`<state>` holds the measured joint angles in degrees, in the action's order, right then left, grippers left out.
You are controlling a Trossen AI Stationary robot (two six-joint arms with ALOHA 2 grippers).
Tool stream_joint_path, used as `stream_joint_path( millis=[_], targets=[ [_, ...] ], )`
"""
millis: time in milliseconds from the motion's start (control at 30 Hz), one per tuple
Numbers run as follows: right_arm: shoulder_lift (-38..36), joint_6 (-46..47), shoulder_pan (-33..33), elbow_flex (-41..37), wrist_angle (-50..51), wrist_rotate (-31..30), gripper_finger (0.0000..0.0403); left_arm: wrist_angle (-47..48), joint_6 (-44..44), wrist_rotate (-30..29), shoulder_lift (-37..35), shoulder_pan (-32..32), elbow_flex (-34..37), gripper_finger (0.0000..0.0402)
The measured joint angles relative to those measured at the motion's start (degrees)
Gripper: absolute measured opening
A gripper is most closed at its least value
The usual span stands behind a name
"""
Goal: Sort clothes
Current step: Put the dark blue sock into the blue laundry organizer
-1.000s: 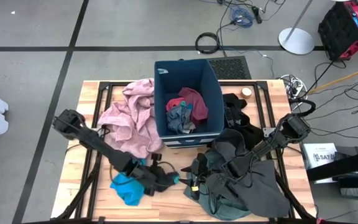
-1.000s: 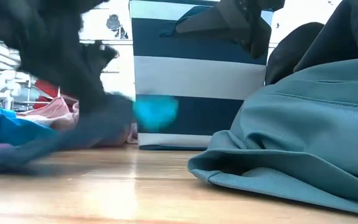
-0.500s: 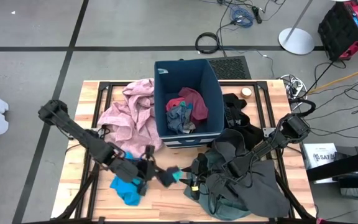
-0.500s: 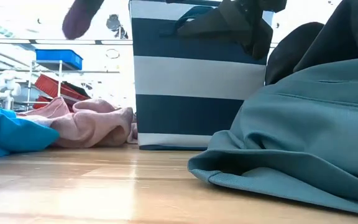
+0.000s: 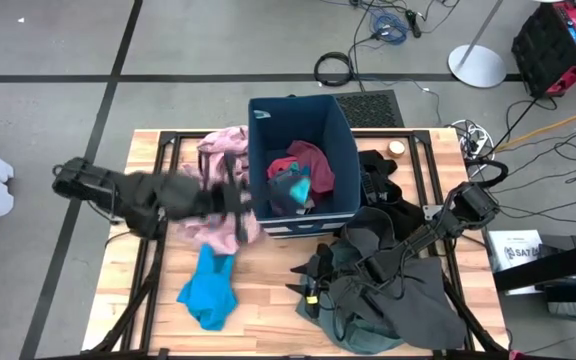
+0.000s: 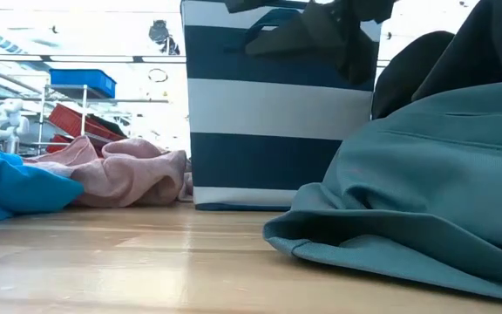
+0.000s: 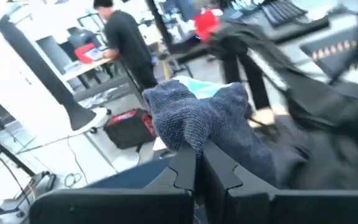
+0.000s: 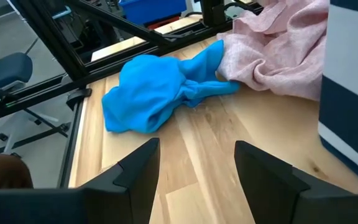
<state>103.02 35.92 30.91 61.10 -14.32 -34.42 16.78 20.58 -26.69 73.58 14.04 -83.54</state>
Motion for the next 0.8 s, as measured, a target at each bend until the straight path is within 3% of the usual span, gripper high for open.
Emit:
stream_joint_path(
  millis=[133, 400, 567, 800],
  targets=[
    [0.0, -0.5, -0.5, 0.0, -0.6, 0.1, 0.0196, 0.4, -3.8, 8.6, 1.8, -12.5, -3.0, 0.001],
    [0.0, -2.7, -0.6, 0.0, -0.4, 0.2, 0.0196, 1.6, -23.2, 24.5, 7.0, -32.4, -3.3, 0.0011],
    [0.0, -3.8, -0.6, 0.0, -0.4, 0.3, 0.0196, 1.6, -28.3, 28.6, 11.5, -37.9, -3.3, 0.0011],
    [0.0, -4.9, -0.6, 0.0, 0.6, 0.3, 0.0196, 2.3, -29.1, 30.0, 16.8, -39.2, -3.3, 0.0025]
  ],
)
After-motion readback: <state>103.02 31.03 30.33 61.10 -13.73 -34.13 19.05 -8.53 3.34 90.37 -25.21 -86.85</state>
